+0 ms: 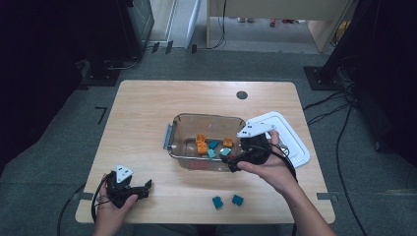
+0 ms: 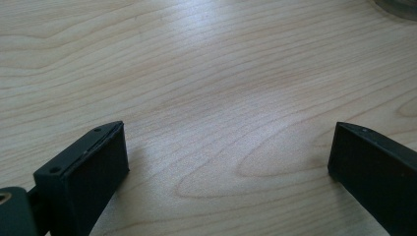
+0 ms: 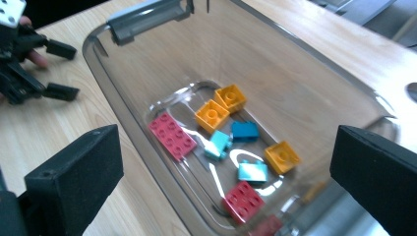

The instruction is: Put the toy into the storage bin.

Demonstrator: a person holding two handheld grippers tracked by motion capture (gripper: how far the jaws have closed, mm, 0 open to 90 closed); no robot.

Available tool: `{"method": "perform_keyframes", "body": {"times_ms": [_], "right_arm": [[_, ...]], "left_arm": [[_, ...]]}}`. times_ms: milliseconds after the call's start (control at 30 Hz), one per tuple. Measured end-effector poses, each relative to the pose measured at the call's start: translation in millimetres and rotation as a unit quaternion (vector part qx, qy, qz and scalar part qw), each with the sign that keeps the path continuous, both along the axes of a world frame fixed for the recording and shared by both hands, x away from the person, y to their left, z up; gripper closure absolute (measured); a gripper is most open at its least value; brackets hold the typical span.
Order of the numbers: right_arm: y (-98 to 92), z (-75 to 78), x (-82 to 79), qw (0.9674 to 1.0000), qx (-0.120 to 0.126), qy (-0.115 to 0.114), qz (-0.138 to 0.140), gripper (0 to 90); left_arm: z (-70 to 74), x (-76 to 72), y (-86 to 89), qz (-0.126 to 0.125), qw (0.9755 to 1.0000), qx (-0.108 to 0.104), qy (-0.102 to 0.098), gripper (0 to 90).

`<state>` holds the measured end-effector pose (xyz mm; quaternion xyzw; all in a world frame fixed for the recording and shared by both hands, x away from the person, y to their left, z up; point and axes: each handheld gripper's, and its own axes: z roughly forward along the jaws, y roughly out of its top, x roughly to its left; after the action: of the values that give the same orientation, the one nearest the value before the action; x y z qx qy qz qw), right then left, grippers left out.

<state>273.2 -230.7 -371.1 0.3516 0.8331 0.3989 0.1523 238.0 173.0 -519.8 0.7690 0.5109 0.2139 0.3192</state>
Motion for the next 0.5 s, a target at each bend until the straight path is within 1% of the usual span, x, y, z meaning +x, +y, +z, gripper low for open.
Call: {"method": "perform_keyframes", "body": {"times_ms": [100, 267, 400, 500], "right_arm": [[-4.9, 0.4, -7.6, 0.9999, -0.009, -0.012, 0.001, 0.0], [-16.8, -0.4, -20.9, 0.9997, -0.005, -0.022, -0.006, 0.0], [-26.2, -1.6, -33.0, 0.9994, -0.005, -0.028, -0.018, 0.0], [-32.8, -3.8, -42.1, 0.9993, -0.003, -0.032, -0.018, 0.0]], "left_arm": [[0.0, 0.0, 0.0, 0.0, 1.0, 0.0, 0.0, 1.5], [0.1, 0.0, 0.0, 0.0, 1.0, 0.001, 0.0, 1.5], [0.0, 0.0, 0.0, 0.0, 1.0, 0.001, 0.0, 1.5], [0.1, -0.1, 0.0, 0.0, 1.0, 0.001, 0.0, 1.5]]}}
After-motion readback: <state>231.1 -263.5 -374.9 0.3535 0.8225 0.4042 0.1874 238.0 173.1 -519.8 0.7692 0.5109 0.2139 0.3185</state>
